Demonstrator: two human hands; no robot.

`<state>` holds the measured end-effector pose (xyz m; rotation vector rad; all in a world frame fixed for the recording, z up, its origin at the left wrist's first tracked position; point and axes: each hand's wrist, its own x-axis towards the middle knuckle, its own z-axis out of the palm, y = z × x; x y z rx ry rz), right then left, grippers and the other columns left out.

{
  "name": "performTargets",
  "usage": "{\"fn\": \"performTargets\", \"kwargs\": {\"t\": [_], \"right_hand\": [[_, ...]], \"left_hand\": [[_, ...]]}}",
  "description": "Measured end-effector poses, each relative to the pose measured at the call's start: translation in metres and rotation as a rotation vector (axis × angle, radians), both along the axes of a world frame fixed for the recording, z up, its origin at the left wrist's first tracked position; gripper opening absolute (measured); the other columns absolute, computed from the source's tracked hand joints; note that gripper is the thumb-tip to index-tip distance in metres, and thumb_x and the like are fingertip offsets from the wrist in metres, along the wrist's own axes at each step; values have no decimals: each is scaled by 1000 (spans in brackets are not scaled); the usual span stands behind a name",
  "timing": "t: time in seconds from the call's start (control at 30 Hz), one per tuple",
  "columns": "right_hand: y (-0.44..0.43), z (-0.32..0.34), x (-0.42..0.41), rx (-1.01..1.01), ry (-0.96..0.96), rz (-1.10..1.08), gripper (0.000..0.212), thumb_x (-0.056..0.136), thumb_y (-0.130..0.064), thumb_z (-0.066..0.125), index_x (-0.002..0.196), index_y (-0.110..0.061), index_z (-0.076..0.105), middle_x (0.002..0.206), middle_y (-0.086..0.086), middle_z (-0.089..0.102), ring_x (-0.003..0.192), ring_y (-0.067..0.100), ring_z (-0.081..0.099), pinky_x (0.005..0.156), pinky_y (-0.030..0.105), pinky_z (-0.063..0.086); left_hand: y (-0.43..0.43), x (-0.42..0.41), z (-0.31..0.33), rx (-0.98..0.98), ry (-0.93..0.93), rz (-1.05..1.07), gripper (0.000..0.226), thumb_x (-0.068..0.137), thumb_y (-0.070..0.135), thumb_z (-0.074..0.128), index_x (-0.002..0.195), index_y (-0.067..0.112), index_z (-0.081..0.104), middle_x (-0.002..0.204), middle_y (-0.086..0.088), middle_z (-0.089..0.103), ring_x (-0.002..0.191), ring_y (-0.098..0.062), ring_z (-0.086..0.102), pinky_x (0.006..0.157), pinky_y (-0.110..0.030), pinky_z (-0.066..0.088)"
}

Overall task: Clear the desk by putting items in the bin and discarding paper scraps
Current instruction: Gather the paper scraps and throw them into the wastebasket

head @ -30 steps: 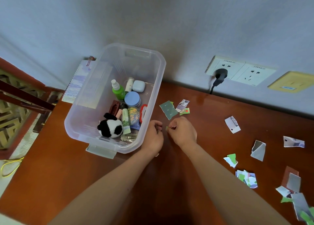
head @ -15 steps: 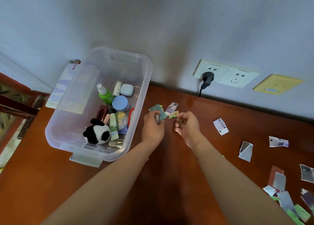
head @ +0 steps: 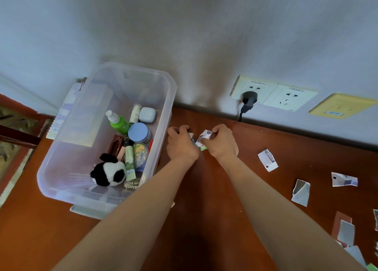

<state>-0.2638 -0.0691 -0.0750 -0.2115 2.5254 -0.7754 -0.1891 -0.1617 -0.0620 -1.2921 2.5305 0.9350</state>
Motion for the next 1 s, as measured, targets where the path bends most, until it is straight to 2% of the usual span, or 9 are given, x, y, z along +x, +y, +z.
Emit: {"fn": "performTargets", "kwargs": {"t": [0.23,0.43,0.53,0.6,0.67,0.73,0.83,0.9,1.0], "right_hand": [[-2,-4,1,7,31,67,14,82,-35,67,81,-26,56,99,-1,59,87,22,60,61,28,40],[4,7,3,-505,-277,-388,15,77,-7,56,65,-12,48,61,1,51,63,20,50,54,28,40],[10,17,5,-659,-481,-550,20,75,10,43,69,-8,48,62,5,52,57,19,52,50,23,49],[14,20,7,-674,-524,-558,24,75,13,36,74,-7,49,67,8,51,54,19,49,48,24,45],[16,18,8,-641,-488,-514,24,80,9,37,80,-10,52,65,7,49,50,17,41,45,23,35],[17,13,8,-558,-393,-391,18,86,-1,45,87,-14,58,69,2,53,55,14,44,49,23,36],[20,2,7,-267,-169,-66,22,85,-12,60,102,-25,64,99,-6,60,89,11,58,75,25,46],[23,-2,9,-69,-61,85,31,84,-17,62,110,-33,62,107,-6,54,92,13,58,76,30,48],[23,0,11,12,-21,116,27,86,-21,64,107,-37,59,108,-8,46,84,16,57,69,30,47]], "left_hand": [[-6,-2,-4,-55,-125,-42,50,81,22,69,126,22,46,136,-10,30,124,-31,40,102,-37,42],[-6,1,-4,-120,-148,-104,66,79,20,73,134,22,37,134,-11,37,124,-30,43,100,-38,45],[-6,2,-4,-132,-188,-121,64,78,31,75,130,18,40,131,-11,41,121,-30,45,99,-38,45],[-5,2,-4,-119,-204,-114,63,78,37,74,128,16,42,130,-12,41,121,-30,45,98,-37,44],[-4,4,-5,-124,-196,-113,59,79,41,72,125,17,46,128,-11,43,119,-29,45,97,-37,44],[-3,6,-5,-156,-174,-128,54,79,42,71,122,18,49,125,-10,49,116,-29,48,94,-37,45],[-2,10,-4,-183,-129,-147,46,81,43,70,116,20,53,118,-7,56,112,-27,50,92,-37,46],[-1,13,-4,-188,-89,-140,37,82,43,69,111,23,56,113,-4,60,109,-26,51,88,-36,47],[2,18,-4,-191,-33,-107,32,82,43,68,108,26,60,108,-1,63,105,-24,52,84,-35,47]]}}
